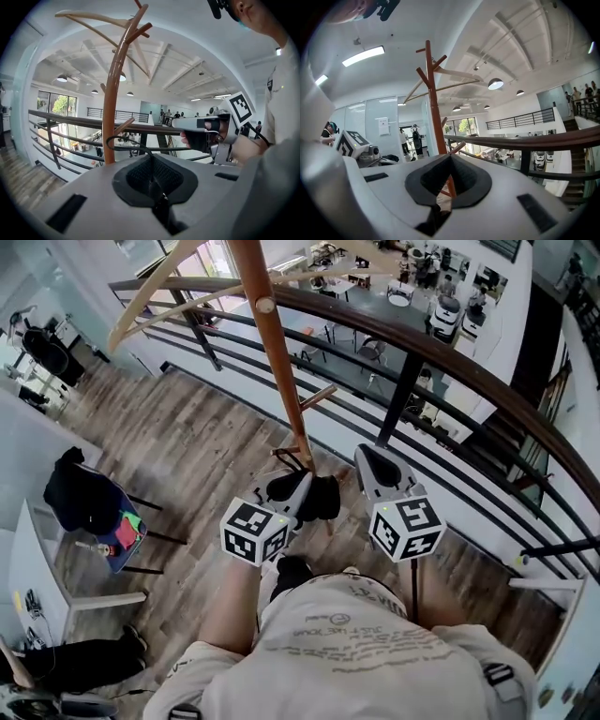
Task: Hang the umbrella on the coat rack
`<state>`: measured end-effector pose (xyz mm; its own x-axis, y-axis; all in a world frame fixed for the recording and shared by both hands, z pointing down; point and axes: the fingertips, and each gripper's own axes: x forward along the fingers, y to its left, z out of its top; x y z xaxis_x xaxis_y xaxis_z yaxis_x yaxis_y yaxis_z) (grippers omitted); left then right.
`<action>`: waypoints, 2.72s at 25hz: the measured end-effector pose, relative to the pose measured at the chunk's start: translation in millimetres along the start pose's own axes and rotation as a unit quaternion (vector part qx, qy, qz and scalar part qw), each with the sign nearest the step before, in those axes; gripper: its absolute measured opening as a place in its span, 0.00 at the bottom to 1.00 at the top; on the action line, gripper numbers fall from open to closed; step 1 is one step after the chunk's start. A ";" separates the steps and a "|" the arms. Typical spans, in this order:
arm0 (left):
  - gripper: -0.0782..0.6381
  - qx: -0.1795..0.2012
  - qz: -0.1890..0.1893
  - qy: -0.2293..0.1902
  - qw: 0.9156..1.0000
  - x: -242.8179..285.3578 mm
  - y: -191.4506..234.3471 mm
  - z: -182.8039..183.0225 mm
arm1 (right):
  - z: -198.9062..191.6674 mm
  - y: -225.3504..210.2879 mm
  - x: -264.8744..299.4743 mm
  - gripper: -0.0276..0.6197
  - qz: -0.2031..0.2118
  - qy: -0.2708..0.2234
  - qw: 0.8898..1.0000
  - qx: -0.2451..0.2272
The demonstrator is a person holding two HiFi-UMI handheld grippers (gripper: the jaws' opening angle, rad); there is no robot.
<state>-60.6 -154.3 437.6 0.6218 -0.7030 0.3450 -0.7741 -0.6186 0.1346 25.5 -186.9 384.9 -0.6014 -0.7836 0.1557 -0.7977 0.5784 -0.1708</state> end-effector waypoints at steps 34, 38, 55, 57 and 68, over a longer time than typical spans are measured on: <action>0.12 -0.019 0.008 0.084 0.996 66.7 15.6 -78.6 | -15.5 -28.9 -27.2 0.05 -0.035 0.016 0.999 -0.017; 0.11 -0.024 0.007 0.090 0.996 74.6 20.5 -84.3 | -20.2 -31.6 -26.5 0.05 -0.038 0.021 0.999 -0.018; 0.11 -0.095 0.023 0.096 0.991 75.0 44.2 -112.1 | -25.5 -37.2 -30.1 0.05 -0.046 0.028 0.998 -0.028; 0.11 -0.105 0.024 0.095 0.990 73.5 47.5 -113.7 | -25.8 -36.6 -30.1 0.05 -0.047 0.030 0.998 -0.031; 0.12 -0.119 0.029 0.110 0.986 78.1 59.4 -126.9 | -27.9 -35.7 -31.7 0.05 -0.050 0.037 0.997 -0.043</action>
<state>-73.0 -201.4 590.5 0.5548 -0.6258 0.5482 -0.8300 -0.4617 0.3130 71.8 -176.4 413.2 -0.5176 -0.8213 0.2399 -0.8529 0.5177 -0.0676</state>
